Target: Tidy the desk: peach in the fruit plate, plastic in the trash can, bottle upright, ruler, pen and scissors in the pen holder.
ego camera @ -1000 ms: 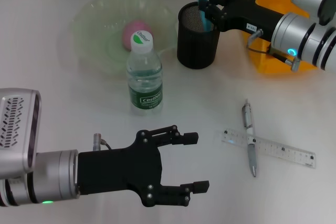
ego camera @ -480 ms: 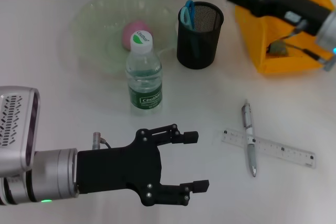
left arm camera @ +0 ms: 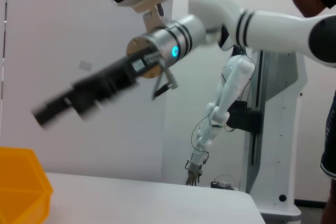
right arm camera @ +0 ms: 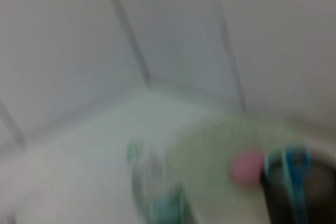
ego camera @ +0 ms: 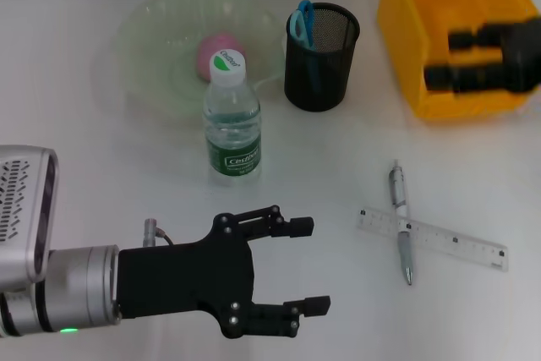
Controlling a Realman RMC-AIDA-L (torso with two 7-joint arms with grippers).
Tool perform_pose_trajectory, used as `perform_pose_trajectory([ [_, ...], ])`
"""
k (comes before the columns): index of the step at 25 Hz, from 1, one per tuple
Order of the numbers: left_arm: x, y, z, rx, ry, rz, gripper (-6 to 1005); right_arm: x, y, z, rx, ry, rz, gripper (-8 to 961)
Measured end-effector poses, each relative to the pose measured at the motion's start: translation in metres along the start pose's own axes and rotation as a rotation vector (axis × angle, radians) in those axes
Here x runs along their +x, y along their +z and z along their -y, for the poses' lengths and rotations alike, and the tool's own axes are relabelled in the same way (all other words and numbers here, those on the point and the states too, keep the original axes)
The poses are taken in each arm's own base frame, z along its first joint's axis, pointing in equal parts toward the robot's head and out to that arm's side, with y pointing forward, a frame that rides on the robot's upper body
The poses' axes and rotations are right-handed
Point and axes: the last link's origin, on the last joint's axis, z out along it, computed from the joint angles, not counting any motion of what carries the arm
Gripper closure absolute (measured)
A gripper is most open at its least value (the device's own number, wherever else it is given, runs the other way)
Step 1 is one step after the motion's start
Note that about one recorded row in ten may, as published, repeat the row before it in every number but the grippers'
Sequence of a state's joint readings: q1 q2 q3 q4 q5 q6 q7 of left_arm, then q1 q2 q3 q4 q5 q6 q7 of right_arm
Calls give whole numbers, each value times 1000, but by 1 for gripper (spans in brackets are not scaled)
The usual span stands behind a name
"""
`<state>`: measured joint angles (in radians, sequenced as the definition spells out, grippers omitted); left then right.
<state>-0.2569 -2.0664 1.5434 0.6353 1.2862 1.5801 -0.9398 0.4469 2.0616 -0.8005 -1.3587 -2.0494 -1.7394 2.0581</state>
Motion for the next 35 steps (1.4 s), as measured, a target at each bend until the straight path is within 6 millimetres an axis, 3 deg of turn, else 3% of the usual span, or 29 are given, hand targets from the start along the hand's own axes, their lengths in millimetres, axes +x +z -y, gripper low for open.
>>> perform_pose_trajectory([
  [2,-2,-1,-1,-1,-13,8,186,-1,5,-7,-28,-57,-260,116],
  [4,-2,-2,-1,0,-18,9,186,-1,10,-8,-32,-79,-326,117],
  [7,-4,-3,-1,7,-41,13,186,0,39,-15,-49,-227,-480,118],
  [8,-4,-3,-1,7,-41,13,186,0,39,-15,-49,-227,-480,118],
  [12,-3,-4,1,14,-54,15,186,5,74,-27,-106,-346,-581,119],
  [22,-3,-6,3,23,-64,15,186,23,111,-29,-103,-419,-676,119],
  [35,-3,-7,2,23,-66,14,186,34,130,-27,-95,-390,-691,118],
])
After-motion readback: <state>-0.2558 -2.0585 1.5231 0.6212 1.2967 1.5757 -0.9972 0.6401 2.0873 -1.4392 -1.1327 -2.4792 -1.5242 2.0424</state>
